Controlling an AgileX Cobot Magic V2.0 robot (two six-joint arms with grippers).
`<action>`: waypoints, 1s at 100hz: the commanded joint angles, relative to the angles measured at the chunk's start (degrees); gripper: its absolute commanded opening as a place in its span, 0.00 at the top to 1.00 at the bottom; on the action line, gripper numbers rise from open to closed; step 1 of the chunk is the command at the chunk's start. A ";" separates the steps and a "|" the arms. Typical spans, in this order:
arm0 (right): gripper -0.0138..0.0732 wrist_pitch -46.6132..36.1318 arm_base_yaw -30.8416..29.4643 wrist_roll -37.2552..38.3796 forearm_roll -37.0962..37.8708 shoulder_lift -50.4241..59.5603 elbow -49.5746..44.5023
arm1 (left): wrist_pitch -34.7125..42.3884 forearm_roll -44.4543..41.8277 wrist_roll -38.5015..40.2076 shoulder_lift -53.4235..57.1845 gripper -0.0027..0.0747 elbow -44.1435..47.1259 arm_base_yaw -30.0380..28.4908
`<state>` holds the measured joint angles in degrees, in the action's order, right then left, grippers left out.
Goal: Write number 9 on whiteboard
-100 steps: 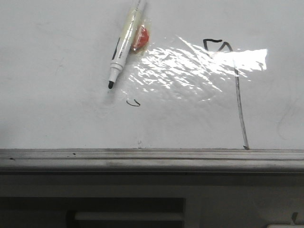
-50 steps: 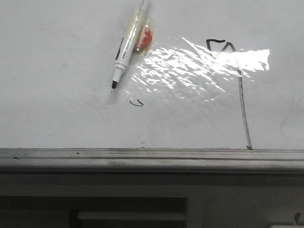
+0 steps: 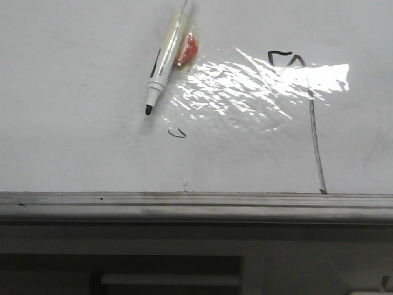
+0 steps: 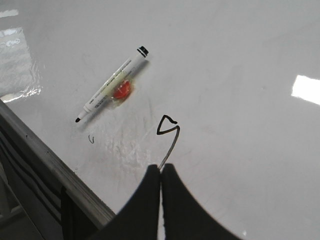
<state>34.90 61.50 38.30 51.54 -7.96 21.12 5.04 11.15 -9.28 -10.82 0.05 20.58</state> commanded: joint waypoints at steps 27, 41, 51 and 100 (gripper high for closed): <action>0.89 -2.60 -0.01 -0.08 2.70 -0.60 1.38 | -22.81 -2.79 4.96 12.77 0.99 0.97 -11.33; 0.89 -2.60 -0.01 -0.08 2.70 -0.60 1.38 | -22.55 -3.59 4.96 12.51 0.99 0.97 -12.23; 0.89 -2.60 -0.01 -0.08 2.70 -0.60 1.38 | -22.55 -3.59 4.96 12.51 0.99 0.97 -12.23; 0.89 -2.60 -0.01 -0.08 2.70 -0.60 1.38 | -22.55 -3.48 4.96 12.51 0.99 0.97 -12.23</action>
<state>34.90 61.50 38.30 51.54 -7.96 21.12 -19.66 7.62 -4.98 0.22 0.05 8.57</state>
